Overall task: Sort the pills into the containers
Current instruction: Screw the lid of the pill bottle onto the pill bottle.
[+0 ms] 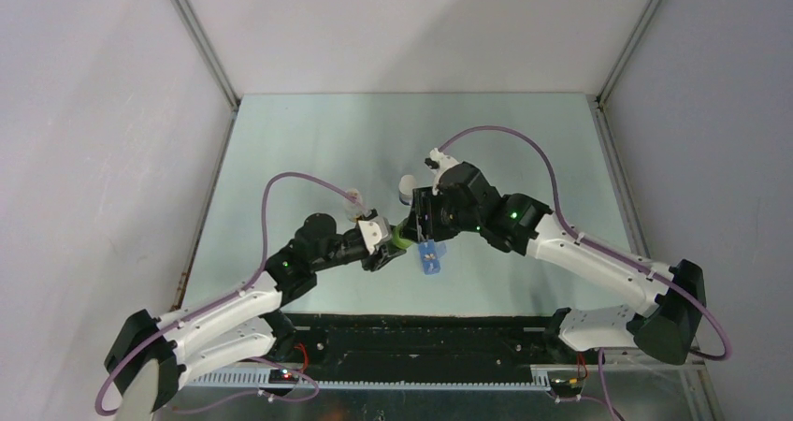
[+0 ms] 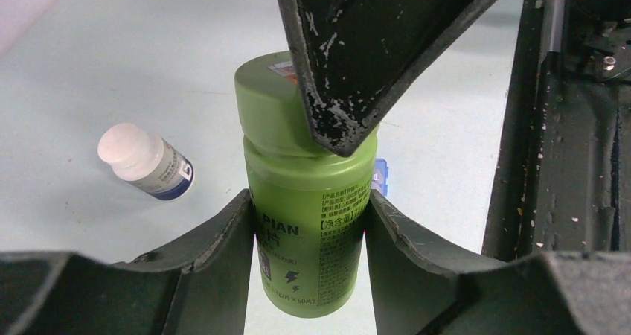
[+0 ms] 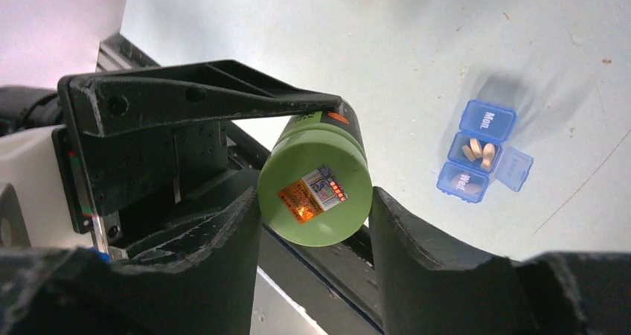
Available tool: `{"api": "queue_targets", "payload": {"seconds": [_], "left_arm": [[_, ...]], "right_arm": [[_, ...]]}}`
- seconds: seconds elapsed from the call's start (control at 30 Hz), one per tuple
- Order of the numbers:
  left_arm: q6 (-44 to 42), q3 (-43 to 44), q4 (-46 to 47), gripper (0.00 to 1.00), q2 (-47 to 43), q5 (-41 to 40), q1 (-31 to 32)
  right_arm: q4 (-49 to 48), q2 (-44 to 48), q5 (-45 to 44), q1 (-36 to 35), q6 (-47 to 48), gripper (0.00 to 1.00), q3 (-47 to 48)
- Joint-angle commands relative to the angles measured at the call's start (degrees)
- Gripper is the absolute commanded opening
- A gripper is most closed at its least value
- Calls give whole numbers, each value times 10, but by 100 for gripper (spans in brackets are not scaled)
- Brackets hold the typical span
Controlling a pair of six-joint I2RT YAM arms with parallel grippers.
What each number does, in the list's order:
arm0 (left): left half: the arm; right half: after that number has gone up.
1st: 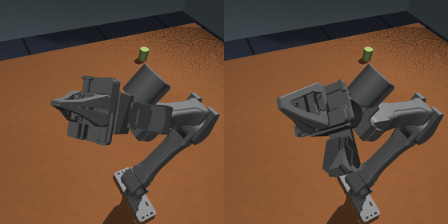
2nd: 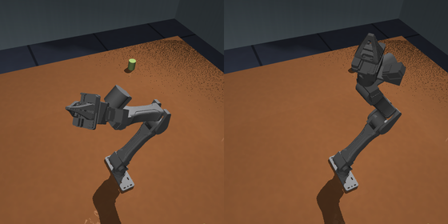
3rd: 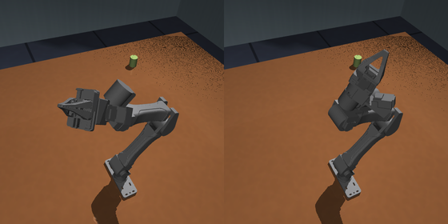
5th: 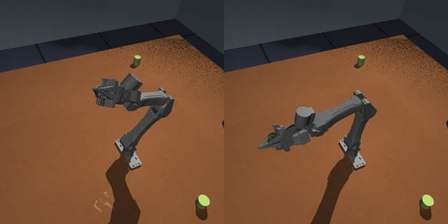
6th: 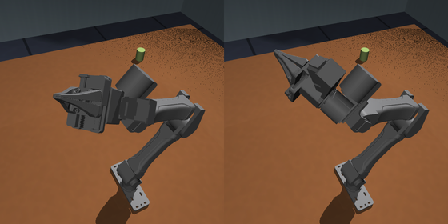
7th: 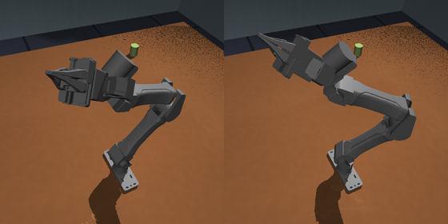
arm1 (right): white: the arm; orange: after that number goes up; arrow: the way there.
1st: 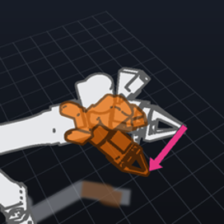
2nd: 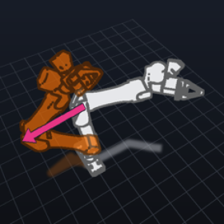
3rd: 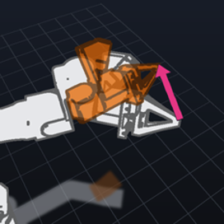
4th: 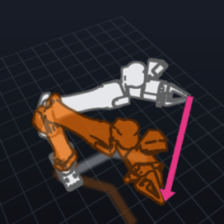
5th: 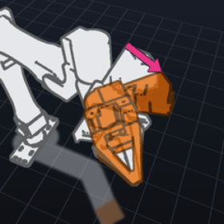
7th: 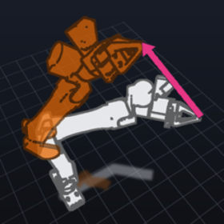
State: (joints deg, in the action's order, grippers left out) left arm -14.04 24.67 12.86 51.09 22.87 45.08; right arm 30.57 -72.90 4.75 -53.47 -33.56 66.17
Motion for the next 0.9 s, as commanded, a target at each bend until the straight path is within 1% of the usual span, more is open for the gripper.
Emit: {"api": "queue_targets", "payload": {"seconds": [0.0,0.2,0.3,0.47,0.6,0.67,0.73,0.77,0.87], "left_arm": [[-3,11,116,0,-30,6,4],[7,16,110,0,-23,0,4],[8,15,111,0,-22,-3,4],[4,17,111,0,-15,-1,4],[3,13,110,0,-14,3,4],[3,10,112,0,-17,3,4],[3,6,114,0,-17,2,4],[3,3,114,0,-17,0,4],[5,0,116,0,-14,-1,4]], "right_arm": [[23,-7,-102,-10,-54,34,19],[16,-1,-118,-18,-16,36,22],[28,-3,-136,-20,-40,41,27],[31,-12,-167,-31,-93,45,28],[28,-4,-182,-30,-103,49,28],[23,5,-182,-25,-103,52,28],[19,15,-174,-17,-102,58,28],[19,20,-168,-14,-102,63,28],[10,32,-156,-2,-98,71,28]]}}
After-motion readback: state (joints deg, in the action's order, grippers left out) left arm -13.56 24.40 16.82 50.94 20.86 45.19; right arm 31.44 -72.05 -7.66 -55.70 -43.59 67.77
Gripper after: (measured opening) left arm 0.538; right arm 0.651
